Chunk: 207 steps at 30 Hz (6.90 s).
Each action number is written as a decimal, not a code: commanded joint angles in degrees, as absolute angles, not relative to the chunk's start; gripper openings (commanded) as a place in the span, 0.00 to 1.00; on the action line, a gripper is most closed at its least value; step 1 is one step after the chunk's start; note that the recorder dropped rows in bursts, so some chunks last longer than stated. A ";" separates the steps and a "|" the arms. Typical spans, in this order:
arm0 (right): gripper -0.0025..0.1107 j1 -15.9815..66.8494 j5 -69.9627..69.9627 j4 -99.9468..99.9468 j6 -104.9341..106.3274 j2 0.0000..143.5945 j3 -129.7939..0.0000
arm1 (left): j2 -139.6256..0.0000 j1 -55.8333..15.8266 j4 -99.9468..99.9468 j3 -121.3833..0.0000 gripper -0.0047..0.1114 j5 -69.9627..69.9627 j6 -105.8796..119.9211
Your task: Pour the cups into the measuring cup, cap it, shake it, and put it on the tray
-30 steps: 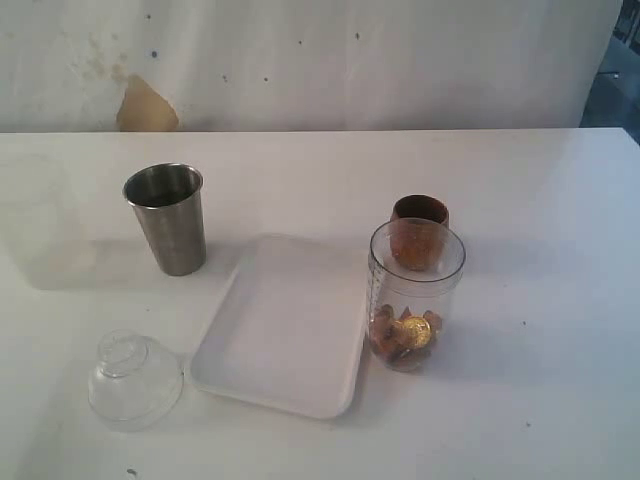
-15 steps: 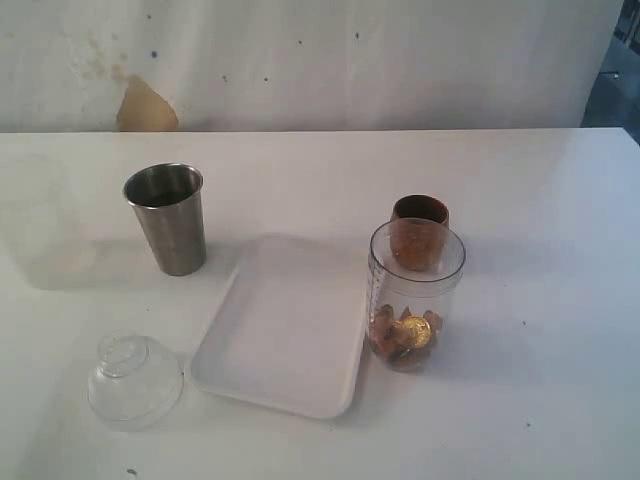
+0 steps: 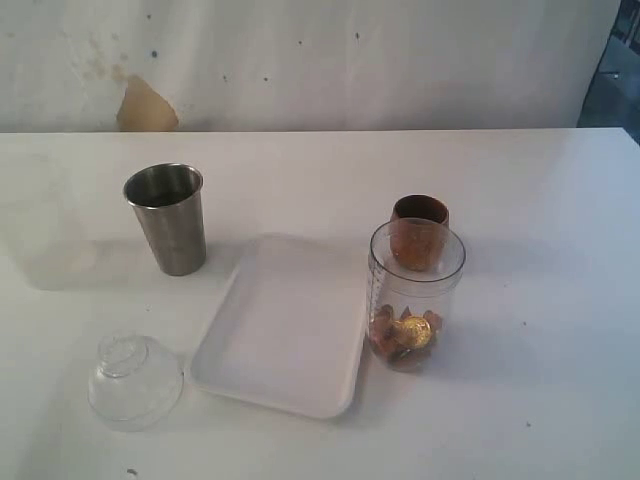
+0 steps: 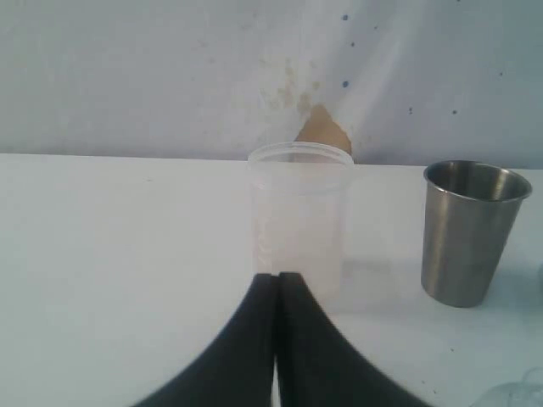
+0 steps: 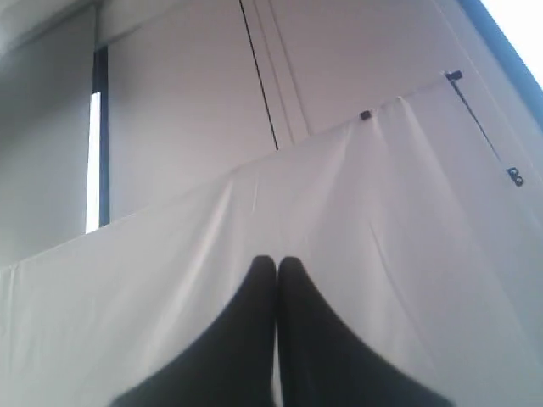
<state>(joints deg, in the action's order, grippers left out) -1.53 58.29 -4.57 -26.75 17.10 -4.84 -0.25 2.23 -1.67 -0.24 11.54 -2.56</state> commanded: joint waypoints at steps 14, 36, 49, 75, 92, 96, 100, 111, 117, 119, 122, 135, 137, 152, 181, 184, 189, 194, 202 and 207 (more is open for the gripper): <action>0.02 -1.03 26.52 0.00 -4.78 2.23 0.00 | 0.00 2.19 -1.10 0.00 0.04 10.79 -2.70; 0.02 2.87 -9.41 0.00 8.49 0.00 0.00 | 0.00 2.19 -1.10 0.00 0.04 10.79 -2.70; 0.02 5.06 -16.15 -3.05 3.85 0.00 0.00 | 0.00 2.19 -1.10 0.00 0.04 10.79 -2.70; 0.02 -1.25 -16.08 -5.75 0.00 0.00 0.00 | 0.00 2.19 -1.10 0.00 0.04 10.79 -2.70; 0.02 -2.39 -17.38 -6.21 -2.23 0.00 0.00 | 0.00 2.19 -1.10 0.00 0.04 10.79 -2.70; 0.02 -2.39 -19.01 -6.29 -2.48 0.00 0.00 | 0.00 2.19 -1.10 0.00 0.04 10.79 -2.70; 0.02 -2.39 -19.59 -6.29 -2.66 0.00 0.00 | 0.00 2.19 -1.10 0.00 0.04 10.79 -2.70; 0.02 -2.39 -20.14 -6.29 -2.84 0.00 0.00 | 0.00 2.19 -1.10 0.00 0.04 10.79 -2.70; 0.02 -2.39 -20.14 -6.29 -2.84 0.00 0.00 | 0.00 2.19 -1.10 0.00 0.04 10.79 -2.70; 0.02 -2.39 -20.14 -6.29 -2.84 0.00 0.00 | 0.00 2.19 -1.10 0.00 0.04 10.79 -2.70; 0.02 -2.39 -20.14 -6.29 -2.84 0.00 0.00 | 0.00 2.19 -1.10 0.00 0.04 10.79 -2.70; 0.02 -2.39 -20.14 -6.29 -2.84 0.00 0.00 | 0.00 2.18 -9.21 0.00 0.04 1.91 3.70; 0.02 -2.39 -20.14 -6.29 -2.84 0.00 0.00 | 0.00 2.18 -9.94 0.00 0.04 -2.93 4.87; 0.02 -2.39 -20.14 -6.29 -2.84 0.00 0.00 | 0.00 2.18 -11.51 0.00 0.04 -29.83 -36.15; 0.02 -2.39 -20.14 -6.19 -2.84 0.00 0.00 | -48.06 2.07 -38.65 -0.82 0.94 -50.39 -34.36; 0.02 -2.39 -20.14 -6.19 -2.84 0.00 0.00 | -56.05 2.07 -35.55 -1.10 0.94 -54.77 -29.53; 0.02 -2.39 -20.14 -6.19 -2.84 0.00 0.00 | -69.90 1.95 -38.99 -6.30 0.94 -59.55 -27.07; 0.02 -2.39 -20.14 -6.19 -2.84 0.00 0.00 | -81.81 -0.43 -39.27 -13.73 0.94 -58.94 -24.97; 0.02 -2.39 -20.14 -6.19 -2.84 0.00 0.00 | -97.71 -5.43 -38.35 -23.70 0.94 -58.35 -17.04; 0.02 -2.39 -20.14 -6.19 -2.84 0.00 0.00 | -104.09 -5.43 -32.04 -28.16 0.94 -58.46 -14.71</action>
